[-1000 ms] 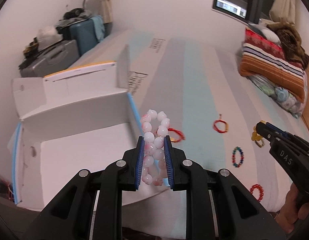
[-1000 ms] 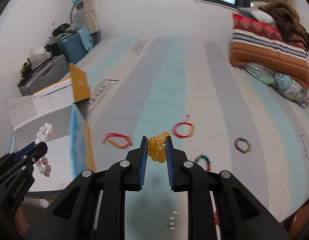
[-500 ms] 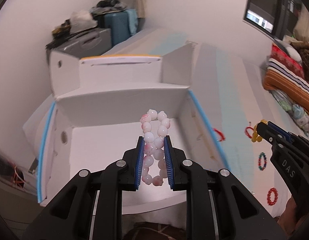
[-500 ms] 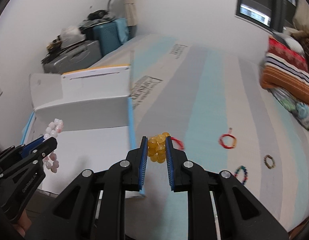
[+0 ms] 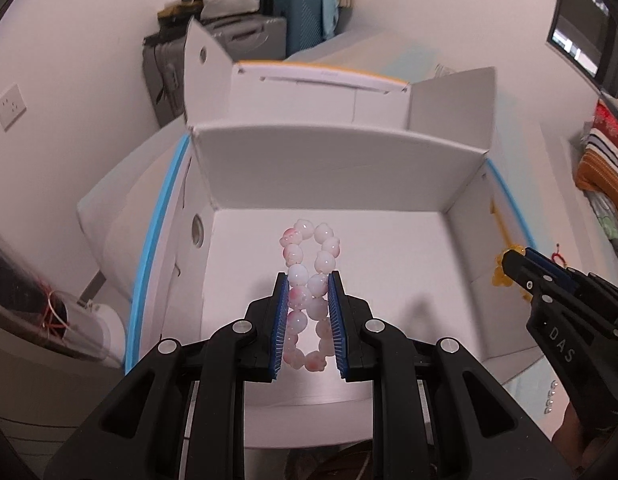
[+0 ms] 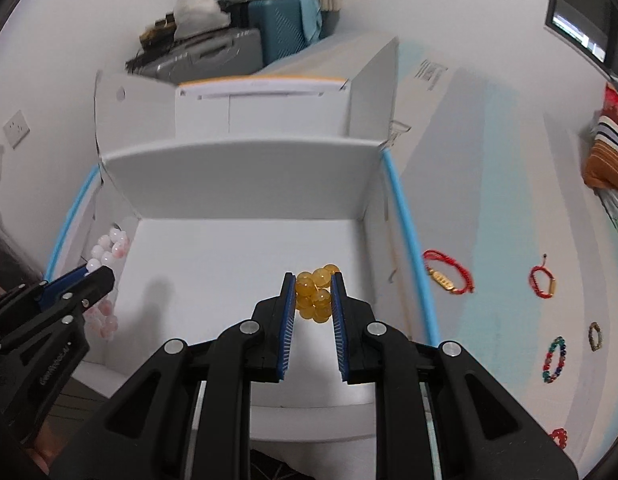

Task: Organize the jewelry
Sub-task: 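Carry both held bracelets over to the white cardboard box, then open both tools to drop the bracelets into the box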

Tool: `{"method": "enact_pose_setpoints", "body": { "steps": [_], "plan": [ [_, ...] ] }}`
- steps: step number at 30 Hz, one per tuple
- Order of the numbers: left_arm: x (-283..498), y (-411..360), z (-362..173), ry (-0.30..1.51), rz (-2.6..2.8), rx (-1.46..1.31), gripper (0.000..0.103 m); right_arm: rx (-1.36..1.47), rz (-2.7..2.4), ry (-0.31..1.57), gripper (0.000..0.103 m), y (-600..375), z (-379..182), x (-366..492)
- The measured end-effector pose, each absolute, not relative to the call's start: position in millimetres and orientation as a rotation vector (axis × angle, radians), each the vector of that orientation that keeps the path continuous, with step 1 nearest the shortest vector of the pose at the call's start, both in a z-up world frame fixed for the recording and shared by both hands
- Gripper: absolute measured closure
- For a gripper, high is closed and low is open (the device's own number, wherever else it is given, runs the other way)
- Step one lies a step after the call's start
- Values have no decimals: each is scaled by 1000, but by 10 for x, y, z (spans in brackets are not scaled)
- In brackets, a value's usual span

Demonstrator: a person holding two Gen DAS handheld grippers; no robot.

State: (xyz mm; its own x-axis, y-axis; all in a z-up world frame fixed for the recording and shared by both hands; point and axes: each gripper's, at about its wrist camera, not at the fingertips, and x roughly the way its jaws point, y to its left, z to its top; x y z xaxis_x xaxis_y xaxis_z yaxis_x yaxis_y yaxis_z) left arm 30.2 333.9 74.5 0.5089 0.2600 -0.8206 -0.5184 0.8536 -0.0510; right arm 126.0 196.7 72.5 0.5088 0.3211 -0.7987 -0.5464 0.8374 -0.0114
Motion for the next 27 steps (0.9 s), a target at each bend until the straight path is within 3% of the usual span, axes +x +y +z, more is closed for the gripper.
{"method": "enact_pose_setpoints", "body": {
  "steps": [13,21,27],
  "plan": [
    [544,3585,232,1100,500,-332,84,-351,500,1107,86,2184,97,1498],
    [585,3591,175,1133,503,-323,83,-360,502,1167,86,2230,9,1527],
    [619,3622,178,1130,530,-335,75,-306,523,1188,86,2192,23,1536]
  ]
}}
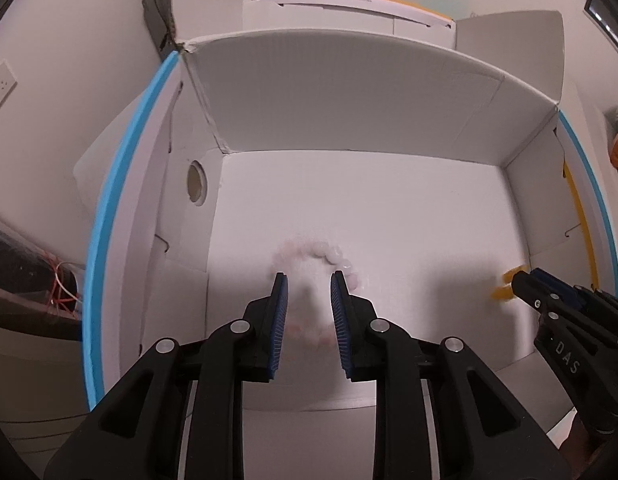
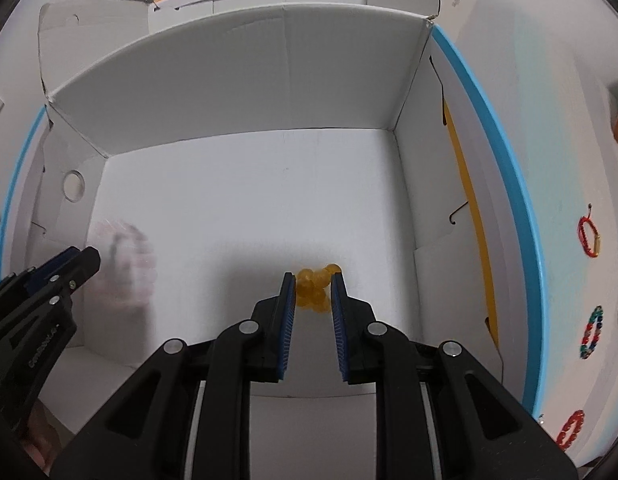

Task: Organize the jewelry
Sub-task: 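Open both tools to drop the bracelets into the box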

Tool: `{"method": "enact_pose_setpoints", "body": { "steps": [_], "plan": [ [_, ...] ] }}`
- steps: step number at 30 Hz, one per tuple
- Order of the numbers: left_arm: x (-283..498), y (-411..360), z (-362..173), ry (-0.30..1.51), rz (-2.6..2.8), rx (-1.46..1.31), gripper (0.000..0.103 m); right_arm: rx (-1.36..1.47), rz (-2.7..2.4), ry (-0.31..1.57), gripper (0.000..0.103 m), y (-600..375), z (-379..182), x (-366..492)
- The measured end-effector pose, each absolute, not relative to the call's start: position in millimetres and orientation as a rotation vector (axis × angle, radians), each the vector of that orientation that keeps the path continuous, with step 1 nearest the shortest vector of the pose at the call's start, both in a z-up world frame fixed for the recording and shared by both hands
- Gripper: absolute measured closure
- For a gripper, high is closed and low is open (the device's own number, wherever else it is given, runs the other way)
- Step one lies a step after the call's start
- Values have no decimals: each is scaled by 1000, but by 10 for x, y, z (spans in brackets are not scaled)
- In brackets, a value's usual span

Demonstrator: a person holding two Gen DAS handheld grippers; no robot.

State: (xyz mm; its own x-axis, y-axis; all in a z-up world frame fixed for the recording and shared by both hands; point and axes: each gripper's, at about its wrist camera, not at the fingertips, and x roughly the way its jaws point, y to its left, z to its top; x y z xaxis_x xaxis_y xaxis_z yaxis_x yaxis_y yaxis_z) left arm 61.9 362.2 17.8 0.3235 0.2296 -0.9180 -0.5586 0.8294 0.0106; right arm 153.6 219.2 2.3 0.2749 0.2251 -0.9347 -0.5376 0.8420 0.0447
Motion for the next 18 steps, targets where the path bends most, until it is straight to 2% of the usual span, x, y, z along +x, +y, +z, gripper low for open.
{"method": "enact_pose_setpoints", "body": {
  "steps": [1,2,3,5,6,8,9,11,15,16,18],
  "plan": [
    [598,3626,200,1119,526,-347,65,-299,524,1180,86,2178,44,1522],
    [569,3621,234,1099,515,-360,58,-297,527,1175,84,2164,60,1514],
    [527,3611,262,1090,513,-363,57,-286,536,1166,83,2142,98,1489],
    [455,3598,336,1060,525,-368,46,-276,545,1144,63,2051,168,1486],
    [422,3590,374,1045,529,-366,44,-267,548,1119,58,2007,240,1450],
    [348,3565,468,1011,539,-358,33,-248,551,1074,47,1915,378,1398],
    [301,3534,538,987,544,-349,30,-240,551,1054,44,1869,438,1371],
    [222,3487,649,953,543,-339,23,-227,548,1021,31,1773,544,1331],
    [99,3347,879,879,540,-320,17,-242,508,920,19,1623,832,1275],
    [61,3311,950,861,538,-315,13,-239,504,900,15,1592,900,1246],
    [14,3196,1055,824,532,-302,11,-230,491,851,11,1488,1029,1151]
  ]
}}
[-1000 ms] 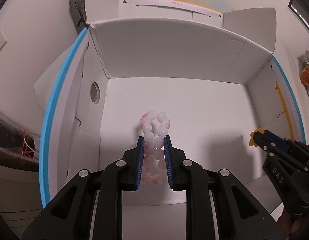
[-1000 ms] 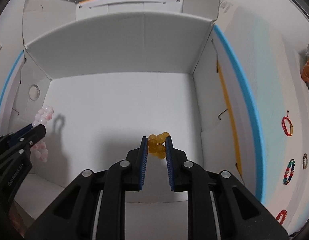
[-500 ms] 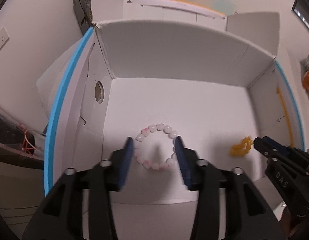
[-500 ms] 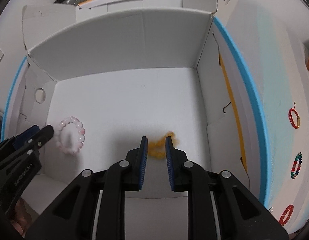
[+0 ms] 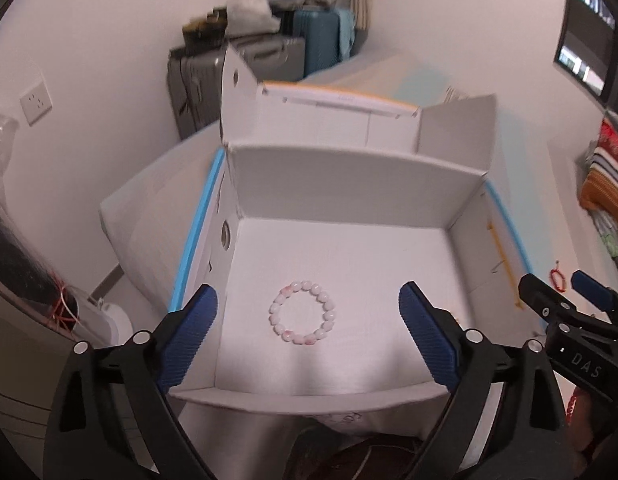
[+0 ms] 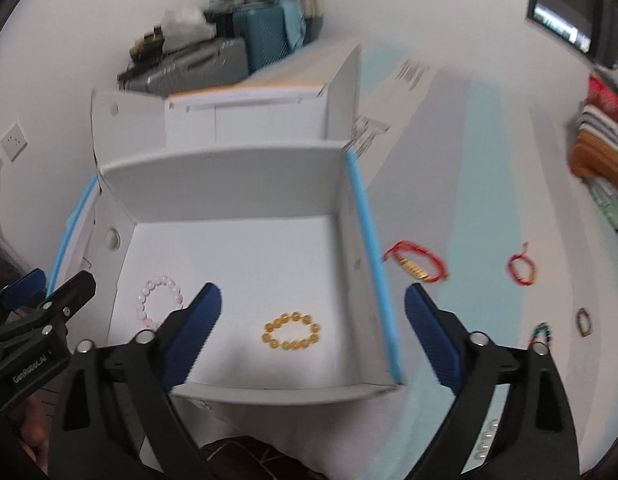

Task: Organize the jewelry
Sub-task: 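Open both tools to drop the bracelets into the box, then move both tools back over the bed toward the pearls and red bracelet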

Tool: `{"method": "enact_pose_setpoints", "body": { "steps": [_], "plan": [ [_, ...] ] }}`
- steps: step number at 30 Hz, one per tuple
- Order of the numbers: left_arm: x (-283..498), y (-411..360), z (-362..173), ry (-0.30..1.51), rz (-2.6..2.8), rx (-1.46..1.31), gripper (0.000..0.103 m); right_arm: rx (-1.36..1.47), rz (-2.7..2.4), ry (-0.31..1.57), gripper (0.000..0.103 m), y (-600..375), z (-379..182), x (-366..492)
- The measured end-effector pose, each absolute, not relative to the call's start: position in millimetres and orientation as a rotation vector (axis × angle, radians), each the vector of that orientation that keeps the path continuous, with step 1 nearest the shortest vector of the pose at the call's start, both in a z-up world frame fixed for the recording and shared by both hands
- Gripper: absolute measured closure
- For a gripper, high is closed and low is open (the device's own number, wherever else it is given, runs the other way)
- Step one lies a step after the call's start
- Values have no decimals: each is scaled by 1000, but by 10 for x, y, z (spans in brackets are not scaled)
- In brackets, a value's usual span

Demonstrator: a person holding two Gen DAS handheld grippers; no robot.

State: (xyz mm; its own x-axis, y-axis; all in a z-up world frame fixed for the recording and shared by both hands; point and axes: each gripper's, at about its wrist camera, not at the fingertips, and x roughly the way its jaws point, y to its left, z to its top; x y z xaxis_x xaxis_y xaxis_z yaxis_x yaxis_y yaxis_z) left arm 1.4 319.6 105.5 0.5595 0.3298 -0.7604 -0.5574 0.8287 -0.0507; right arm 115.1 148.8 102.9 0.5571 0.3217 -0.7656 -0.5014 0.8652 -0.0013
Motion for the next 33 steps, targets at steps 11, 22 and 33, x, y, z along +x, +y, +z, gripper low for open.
{"method": "enact_pose_setpoints", "body": {
  "steps": [11,22,33],
  "plan": [
    [-12,2477,1350,724,423,-251,6,-160,424,726,8,694,1469,839],
    [295,1685,1184,749,276,-178,6,-86,252,707,8,-458,1424,782],
    [546,762,856,776,121,-97,6,-33,103,781,8,-1450,964,816]
  ]
}}
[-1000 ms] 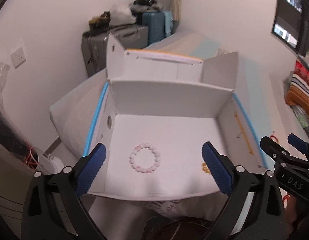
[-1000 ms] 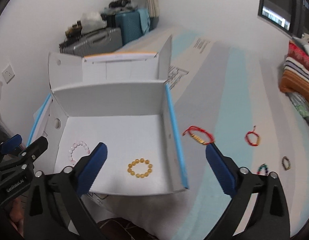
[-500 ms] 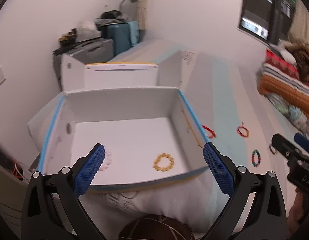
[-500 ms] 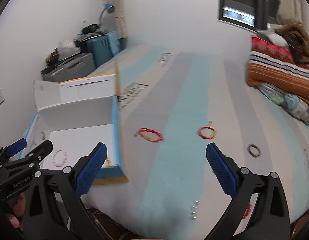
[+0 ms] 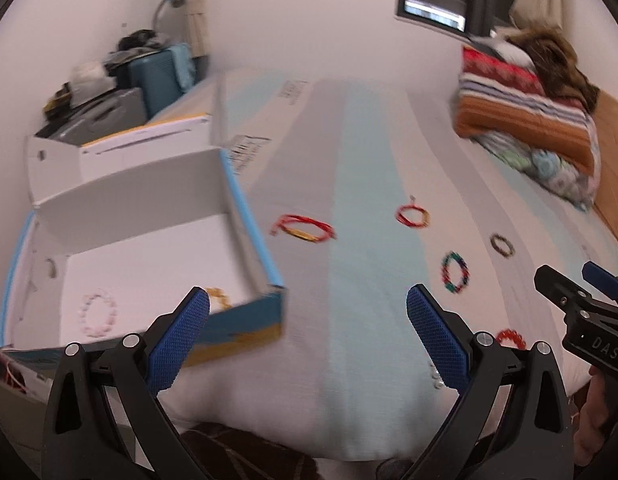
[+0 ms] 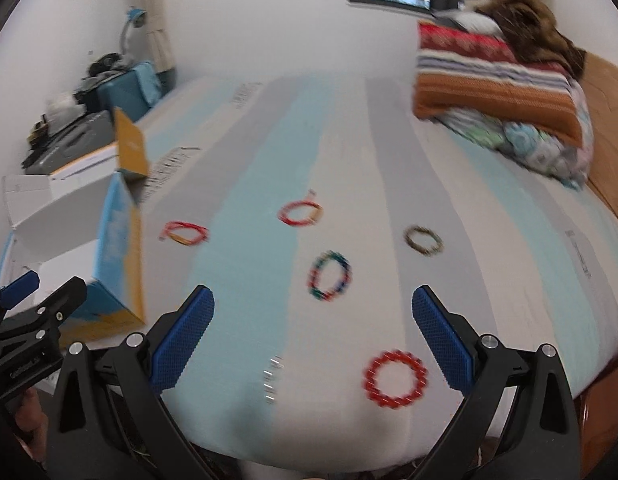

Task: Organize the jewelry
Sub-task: 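Move both tools back over the bed toward the pearls and red bracelet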

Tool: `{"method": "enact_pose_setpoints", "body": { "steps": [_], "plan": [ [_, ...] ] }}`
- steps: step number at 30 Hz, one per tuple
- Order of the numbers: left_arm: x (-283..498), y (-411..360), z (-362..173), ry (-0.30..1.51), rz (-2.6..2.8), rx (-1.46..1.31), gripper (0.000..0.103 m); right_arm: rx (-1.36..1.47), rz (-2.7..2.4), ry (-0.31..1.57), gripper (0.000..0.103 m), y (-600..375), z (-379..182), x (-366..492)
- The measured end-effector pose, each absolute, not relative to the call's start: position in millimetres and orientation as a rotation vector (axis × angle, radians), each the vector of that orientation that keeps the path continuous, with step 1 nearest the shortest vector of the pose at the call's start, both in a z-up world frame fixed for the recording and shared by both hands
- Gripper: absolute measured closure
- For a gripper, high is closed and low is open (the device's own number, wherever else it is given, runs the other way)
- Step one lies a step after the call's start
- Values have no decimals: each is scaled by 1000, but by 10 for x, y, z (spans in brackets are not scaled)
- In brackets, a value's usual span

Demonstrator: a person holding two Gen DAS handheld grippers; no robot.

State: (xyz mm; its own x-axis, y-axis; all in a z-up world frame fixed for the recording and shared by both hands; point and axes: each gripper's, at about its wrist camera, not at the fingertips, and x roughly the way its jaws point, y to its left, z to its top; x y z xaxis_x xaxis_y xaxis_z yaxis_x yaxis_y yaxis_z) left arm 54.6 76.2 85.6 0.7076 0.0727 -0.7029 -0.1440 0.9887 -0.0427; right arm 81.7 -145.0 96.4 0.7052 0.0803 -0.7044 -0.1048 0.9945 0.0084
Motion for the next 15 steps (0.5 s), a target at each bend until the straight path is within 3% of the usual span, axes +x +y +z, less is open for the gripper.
{"method": "enact_pose_setpoints", "body": {
  "steps": [15],
  "plan": [
    [844,-88,186,893,-7,1,6,20,4,897,8,-2227,289,868]
  ]
}}
